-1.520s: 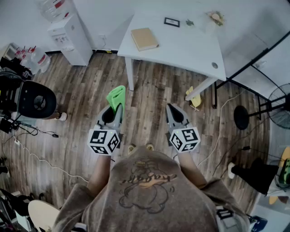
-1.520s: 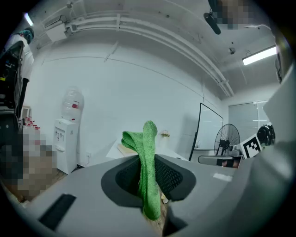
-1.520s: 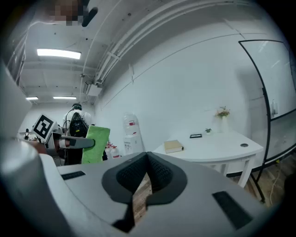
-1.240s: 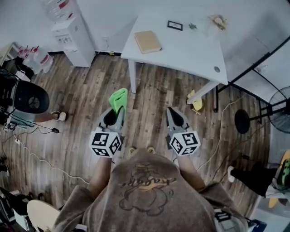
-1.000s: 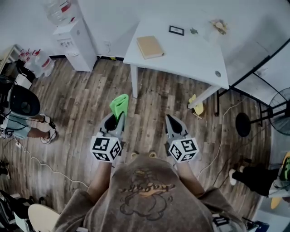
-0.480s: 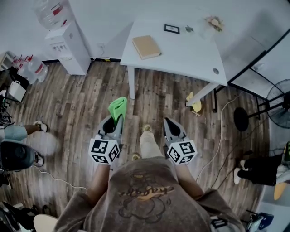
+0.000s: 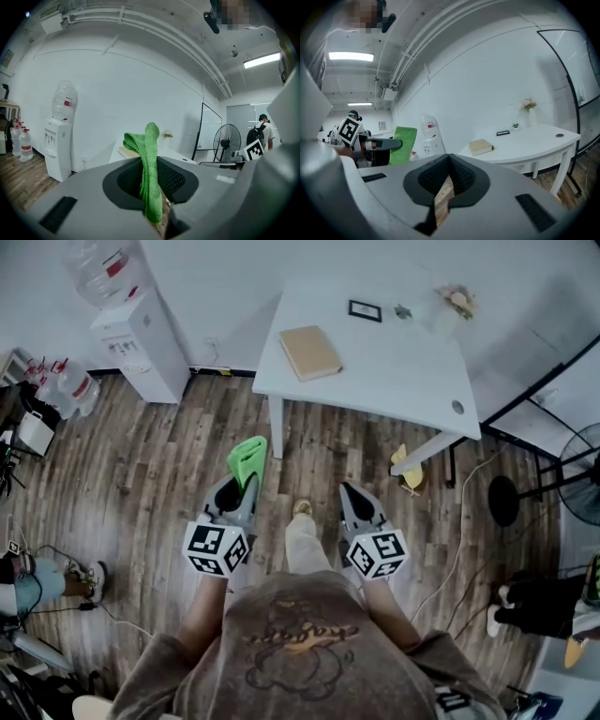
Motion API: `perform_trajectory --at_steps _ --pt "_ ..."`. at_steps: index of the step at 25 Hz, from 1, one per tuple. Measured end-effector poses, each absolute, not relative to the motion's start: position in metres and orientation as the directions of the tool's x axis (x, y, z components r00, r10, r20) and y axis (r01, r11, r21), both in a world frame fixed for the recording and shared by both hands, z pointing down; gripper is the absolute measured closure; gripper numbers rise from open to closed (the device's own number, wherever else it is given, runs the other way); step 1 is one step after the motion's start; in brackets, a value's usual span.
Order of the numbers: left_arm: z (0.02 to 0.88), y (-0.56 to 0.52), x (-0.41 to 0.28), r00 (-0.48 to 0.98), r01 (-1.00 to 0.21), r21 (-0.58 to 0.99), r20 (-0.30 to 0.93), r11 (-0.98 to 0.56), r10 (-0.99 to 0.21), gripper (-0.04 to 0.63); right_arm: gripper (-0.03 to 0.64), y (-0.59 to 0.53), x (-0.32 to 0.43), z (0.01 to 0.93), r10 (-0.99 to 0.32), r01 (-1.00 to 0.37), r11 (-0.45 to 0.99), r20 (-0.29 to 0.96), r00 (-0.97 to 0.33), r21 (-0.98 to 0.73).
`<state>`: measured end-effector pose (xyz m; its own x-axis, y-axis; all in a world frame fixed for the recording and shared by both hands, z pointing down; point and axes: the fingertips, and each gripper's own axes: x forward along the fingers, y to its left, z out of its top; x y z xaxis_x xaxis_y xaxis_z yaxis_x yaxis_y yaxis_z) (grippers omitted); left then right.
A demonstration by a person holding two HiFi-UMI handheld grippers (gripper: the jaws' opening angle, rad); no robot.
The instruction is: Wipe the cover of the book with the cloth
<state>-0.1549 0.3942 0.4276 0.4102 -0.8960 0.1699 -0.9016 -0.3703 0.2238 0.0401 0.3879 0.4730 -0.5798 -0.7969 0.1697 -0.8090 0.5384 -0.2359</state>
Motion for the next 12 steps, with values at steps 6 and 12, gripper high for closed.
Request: perform_trajectory --at_steps 6,12 --pt "0.420 0.320 -0.153 0.417 -0.899 0.220 0.173 -0.378 -0.892 0.528 0.623 0.311 0.039 0.469 -0.795 -0.806 0.539 0.168 -0.583 -0.246" --pt "0.412 0.238 -0.149 0.411 -0.901 0.228 0.175 -0.369 -0.895 0.528 0.623 0.230 0.040 0.463 -0.784 -0.798 0.545 0.180 -0.594 -0.257"
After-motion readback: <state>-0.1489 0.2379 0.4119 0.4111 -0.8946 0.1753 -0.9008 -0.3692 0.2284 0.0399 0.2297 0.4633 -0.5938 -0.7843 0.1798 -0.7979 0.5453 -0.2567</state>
